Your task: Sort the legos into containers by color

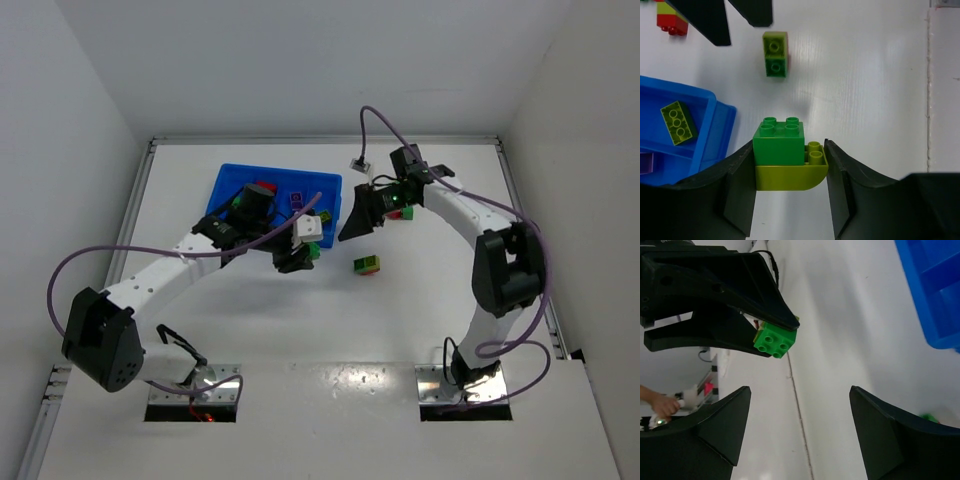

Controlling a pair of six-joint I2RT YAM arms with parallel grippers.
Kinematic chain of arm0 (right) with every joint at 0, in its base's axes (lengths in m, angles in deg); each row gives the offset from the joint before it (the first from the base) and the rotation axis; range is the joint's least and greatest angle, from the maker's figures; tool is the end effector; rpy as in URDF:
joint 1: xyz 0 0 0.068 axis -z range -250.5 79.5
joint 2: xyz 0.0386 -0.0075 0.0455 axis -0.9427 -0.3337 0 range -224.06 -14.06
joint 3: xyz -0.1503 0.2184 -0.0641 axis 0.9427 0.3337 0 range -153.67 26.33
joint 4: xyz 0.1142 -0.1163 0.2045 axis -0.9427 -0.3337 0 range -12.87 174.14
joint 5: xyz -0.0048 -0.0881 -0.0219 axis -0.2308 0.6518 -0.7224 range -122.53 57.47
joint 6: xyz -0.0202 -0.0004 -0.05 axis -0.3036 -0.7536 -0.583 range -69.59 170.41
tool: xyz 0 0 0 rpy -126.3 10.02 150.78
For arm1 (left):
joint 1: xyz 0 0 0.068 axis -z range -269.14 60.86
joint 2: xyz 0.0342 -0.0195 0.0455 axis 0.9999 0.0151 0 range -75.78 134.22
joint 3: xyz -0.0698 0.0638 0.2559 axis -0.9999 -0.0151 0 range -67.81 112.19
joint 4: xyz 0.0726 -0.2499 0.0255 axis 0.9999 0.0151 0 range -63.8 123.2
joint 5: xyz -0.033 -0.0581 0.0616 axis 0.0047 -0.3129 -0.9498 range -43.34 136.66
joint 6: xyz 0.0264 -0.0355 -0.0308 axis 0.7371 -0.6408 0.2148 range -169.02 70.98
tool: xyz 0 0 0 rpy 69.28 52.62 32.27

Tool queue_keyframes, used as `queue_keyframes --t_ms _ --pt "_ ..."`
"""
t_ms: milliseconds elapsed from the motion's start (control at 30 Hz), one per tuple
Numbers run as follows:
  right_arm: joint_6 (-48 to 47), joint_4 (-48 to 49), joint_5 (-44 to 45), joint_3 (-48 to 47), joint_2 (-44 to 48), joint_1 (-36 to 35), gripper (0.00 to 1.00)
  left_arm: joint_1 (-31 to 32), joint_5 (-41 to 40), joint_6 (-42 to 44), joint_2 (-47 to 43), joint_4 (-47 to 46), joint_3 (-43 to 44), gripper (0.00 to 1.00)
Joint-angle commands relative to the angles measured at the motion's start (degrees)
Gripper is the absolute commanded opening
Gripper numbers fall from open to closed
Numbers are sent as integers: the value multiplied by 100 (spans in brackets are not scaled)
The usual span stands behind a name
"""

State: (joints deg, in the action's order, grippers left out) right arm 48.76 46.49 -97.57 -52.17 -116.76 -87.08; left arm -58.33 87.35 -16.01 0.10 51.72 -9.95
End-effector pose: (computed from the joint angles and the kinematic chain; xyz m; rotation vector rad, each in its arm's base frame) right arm 0.3436 0.1359 0.2468 -0.7490 2.2790 1.5747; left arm 0.2289 -0.1635 0.2813 1.4630 1.6857 -0.7989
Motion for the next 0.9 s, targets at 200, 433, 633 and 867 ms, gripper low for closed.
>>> queue_keyframes --t_ms 200,433,633,867 --pt "895 337 -317 -604 -488 -389 83 197 -798 -489 -108 -855 -39 12" --pt "1000 276 -255 -1062 -840 -513 83 198 -861 -656 -47 -1049 -39 12" --pt "1000 328 -255 -1281 -1024 -636 83 198 -913 -709 6 -1102 75 12" --pt "1000 328 -255 -1545 -1235 -803 83 250 -913 -814 112 -1216 128 12"
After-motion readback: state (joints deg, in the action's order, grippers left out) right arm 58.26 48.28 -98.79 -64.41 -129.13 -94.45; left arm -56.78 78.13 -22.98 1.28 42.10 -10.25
